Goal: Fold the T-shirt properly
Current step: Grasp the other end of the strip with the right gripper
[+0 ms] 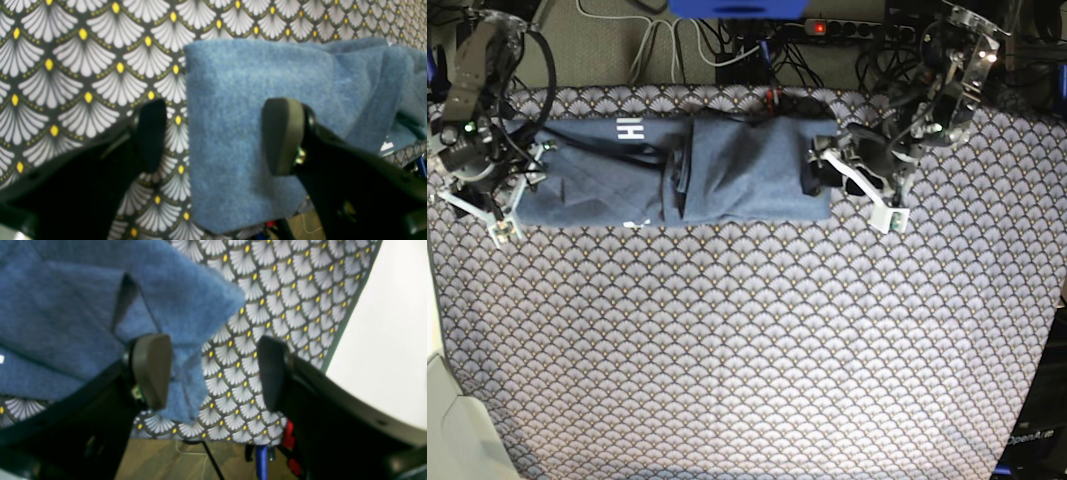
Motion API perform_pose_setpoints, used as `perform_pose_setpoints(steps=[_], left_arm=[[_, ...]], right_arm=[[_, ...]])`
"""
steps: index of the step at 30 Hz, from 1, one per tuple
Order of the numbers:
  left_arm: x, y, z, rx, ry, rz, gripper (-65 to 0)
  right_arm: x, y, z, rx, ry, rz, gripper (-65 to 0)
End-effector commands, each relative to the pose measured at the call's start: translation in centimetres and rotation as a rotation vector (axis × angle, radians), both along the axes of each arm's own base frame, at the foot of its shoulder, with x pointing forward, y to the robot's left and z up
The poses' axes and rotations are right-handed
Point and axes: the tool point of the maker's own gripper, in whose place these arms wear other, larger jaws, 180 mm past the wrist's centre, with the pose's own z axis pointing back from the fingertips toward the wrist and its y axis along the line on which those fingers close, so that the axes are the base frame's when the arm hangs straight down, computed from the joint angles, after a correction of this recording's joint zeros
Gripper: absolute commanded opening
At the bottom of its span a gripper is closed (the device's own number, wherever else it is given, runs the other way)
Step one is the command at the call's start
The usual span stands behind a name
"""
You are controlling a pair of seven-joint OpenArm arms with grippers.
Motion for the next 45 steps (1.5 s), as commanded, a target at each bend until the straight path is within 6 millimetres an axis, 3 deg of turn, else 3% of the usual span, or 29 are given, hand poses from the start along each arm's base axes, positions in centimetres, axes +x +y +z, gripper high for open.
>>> perform_pose_setpoints(steps=[1, 10, 21, 32, 45], left_arm=[[0.8, 0.0, 1.1, -0.009, -0.04, -0.003, -20.5], [0.8, 0.1, 1.1, -0.005, -0.043, -0.002, -20.5], [0.9, 0.0, 1.4, -0.007, -0.049, -0.005, -20.5], [0.9, 0.7, 1.4, 0.009, -0.049, -0.009, -20.5], [0.9, 0.7, 1.4, 0.009, -0.051, -0.009, -20.5]], right_arm=[[0.7, 0.0, 0.9, -0.003, -0.038, 0.003, -22.7], [0.5, -0.2, -2.6, 0.06, 0.052, -0.026, -22.7], [0.8, -0.2, -5.0, 0.117, 0.099, -0.046, -22.7], [1.0, -2.2, -4.1, 0.151, 0.063, -0.172, -22.7], [0.5, -0.7, -5.0, 0.192, 0.092, -0.186, -22.7]])
